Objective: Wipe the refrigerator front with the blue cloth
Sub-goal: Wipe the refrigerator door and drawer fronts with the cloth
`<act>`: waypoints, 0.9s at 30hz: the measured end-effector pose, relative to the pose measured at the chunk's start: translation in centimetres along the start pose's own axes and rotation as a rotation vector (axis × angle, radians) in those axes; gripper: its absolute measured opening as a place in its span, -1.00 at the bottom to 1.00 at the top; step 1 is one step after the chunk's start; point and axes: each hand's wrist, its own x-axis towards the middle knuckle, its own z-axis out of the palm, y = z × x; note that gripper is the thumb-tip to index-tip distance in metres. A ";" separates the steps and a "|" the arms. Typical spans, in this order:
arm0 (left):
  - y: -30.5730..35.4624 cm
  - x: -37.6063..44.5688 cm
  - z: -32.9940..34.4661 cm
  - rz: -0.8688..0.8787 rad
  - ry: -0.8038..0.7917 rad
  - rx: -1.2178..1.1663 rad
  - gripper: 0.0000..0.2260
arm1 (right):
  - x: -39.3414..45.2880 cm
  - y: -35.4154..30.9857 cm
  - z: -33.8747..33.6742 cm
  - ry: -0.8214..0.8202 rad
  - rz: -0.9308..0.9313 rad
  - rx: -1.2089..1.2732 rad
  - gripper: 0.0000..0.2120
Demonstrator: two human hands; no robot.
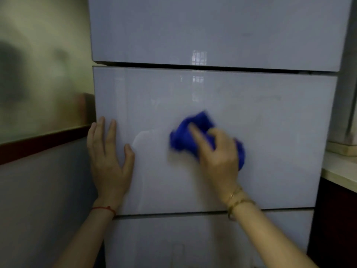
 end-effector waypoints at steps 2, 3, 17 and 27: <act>0.0 0.0 -0.1 0.002 -0.009 0.004 -0.52 | -3.8 -1.0 -1.0 -0.087 -0.182 0.034 -0.53; -0.1 0.0 -0.1 0.007 -0.009 0.004 -0.52 | -4.5 -0.3 -1.6 -0.115 -0.187 0.043 -0.53; -0.3 -2.7 -1.2 -0.039 -0.089 -0.005 -0.52 | -2.6 -5.8 -0.7 -0.143 -0.174 0.177 -0.57; -1.1 -19.8 -5.8 -0.071 -0.249 -0.008 -0.57 | -14.8 -4.8 -8.0 -0.294 0.129 0.235 -0.51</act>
